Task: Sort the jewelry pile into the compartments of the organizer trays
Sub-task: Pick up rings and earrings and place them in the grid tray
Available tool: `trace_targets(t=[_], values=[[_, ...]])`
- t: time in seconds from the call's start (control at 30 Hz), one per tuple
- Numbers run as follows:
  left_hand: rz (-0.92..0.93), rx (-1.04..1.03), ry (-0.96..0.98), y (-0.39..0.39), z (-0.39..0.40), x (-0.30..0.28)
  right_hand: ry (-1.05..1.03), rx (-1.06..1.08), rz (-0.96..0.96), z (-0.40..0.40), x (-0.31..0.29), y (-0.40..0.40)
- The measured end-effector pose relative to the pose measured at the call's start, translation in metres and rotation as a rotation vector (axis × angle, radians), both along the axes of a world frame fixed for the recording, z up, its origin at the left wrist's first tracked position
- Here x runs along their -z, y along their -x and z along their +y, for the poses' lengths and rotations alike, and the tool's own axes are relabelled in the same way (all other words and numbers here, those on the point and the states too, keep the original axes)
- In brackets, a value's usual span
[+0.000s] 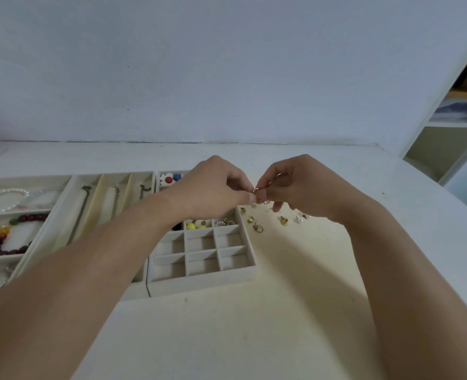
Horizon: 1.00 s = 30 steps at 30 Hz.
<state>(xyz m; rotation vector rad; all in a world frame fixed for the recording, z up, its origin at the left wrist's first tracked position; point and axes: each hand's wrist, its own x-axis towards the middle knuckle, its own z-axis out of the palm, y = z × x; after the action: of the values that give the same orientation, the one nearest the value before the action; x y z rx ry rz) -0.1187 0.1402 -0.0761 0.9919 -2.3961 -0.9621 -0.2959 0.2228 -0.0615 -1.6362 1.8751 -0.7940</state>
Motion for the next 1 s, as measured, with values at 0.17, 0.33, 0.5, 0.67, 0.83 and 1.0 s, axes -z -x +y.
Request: trace_targets(t=[0.17, 0.33, 0.5, 0.67, 0.83, 1.0], values=[[-0.005, -0.010, -0.008, 0.0011, -0.0006, -0.0008, -0.030, -0.036, -0.050, 0.0011, -0.0003, 0.0014], [-0.011, -0.019, -0.018, 0.0006, -0.0006, -0.0033, -0.033, -0.040, 0.005, -0.0003, 0.0011, 0.0041], [0.015, -0.039, -0.034, 0.0000, -0.0014, -0.0027, 0.007, -0.036, 0.009, -0.0015, 0.0032, 0.0052], [0.016, -0.031, -0.069, -0.0006, -0.0010, -0.0026, 0.033, 0.007, -0.003, -0.0024, 0.0036, 0.0031], [0.051, -0.011, -0.111, -0.0025, -0.0031, -0.0012, 0.007, -0.003, -0.085, -0.0022, 0.0036, 0.0036], [0.069, 0.017, -0.097, -0.0011, 0.0000, 0.0002, 0.001, -0.009, -0.183, -0.0037, 0.0034, 0.0040]])
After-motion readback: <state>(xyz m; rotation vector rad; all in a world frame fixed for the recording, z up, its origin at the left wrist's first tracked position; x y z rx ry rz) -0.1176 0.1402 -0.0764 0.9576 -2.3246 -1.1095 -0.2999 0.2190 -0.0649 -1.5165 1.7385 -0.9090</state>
